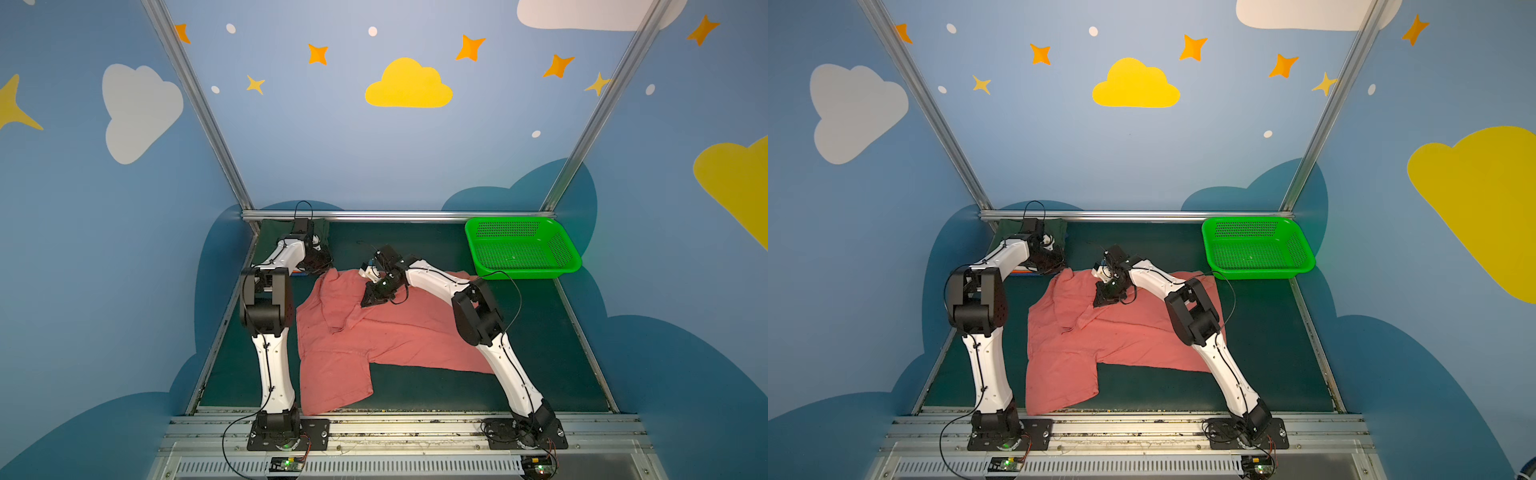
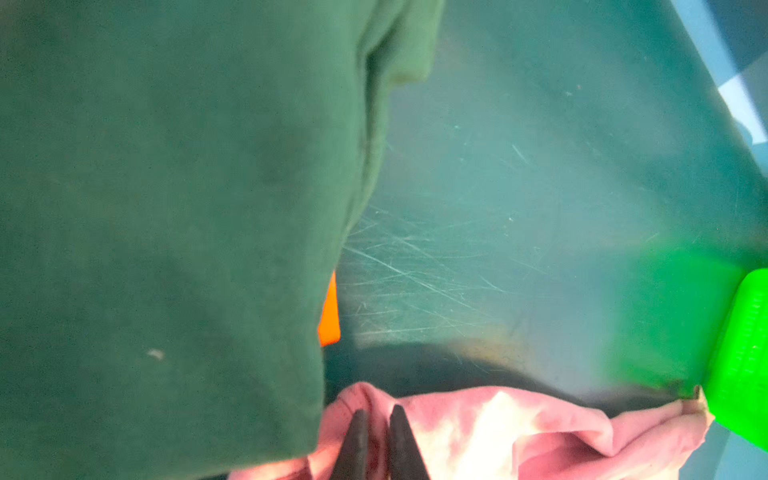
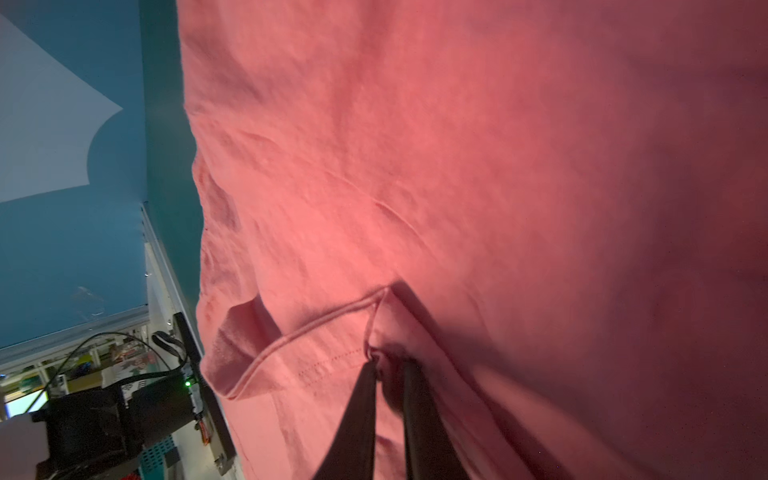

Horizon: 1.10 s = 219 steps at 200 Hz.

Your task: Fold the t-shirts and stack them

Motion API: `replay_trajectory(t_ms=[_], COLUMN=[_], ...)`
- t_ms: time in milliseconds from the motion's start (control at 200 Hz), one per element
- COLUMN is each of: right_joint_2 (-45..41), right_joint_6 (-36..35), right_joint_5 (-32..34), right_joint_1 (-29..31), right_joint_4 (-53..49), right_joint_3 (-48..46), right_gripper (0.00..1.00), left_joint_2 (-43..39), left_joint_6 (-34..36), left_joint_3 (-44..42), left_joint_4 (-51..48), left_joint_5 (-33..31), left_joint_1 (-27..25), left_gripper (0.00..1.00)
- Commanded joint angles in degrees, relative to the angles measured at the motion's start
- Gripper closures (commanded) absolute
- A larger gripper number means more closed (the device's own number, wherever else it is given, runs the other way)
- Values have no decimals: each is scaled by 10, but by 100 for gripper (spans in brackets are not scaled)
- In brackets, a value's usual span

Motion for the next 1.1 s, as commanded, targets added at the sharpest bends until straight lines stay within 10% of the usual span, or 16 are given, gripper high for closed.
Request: replay_trajectory(t_ms=[0,901,1091], right_joint_2=[-35,-194,-211], right_joint_6=[-6,-62,-65], right_joint_5=[8,99,107], right_joint_1=[6,33,36], right_joint_4=[-8,-9,-14], right_joint_3=[-9,-237,-264], right_gripper=[99,100,74], left_joint_2=[11,87,113], left_joint_6=[5,-40,-43], left_joint_3=[17,177,213], left_joint_4=[-14,-35,-50], left_joint_5=[-2,17,22], left_joint_1=[-1,19,19], left_gripper=[93,95,95])
